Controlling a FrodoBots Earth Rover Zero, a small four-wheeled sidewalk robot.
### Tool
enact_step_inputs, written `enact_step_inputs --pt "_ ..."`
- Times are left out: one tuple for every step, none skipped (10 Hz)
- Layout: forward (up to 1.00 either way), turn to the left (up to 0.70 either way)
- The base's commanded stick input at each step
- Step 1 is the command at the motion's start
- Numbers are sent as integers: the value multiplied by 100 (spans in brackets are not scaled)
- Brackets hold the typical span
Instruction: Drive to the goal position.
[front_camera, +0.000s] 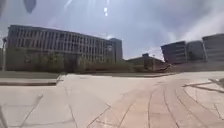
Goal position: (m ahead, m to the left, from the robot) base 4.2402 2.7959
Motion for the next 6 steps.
enact_step_inputs --pt "50 1" --pt "50 1" --pt "50 1" --pt "50 1" --pt "50 1" --pt "50 1"
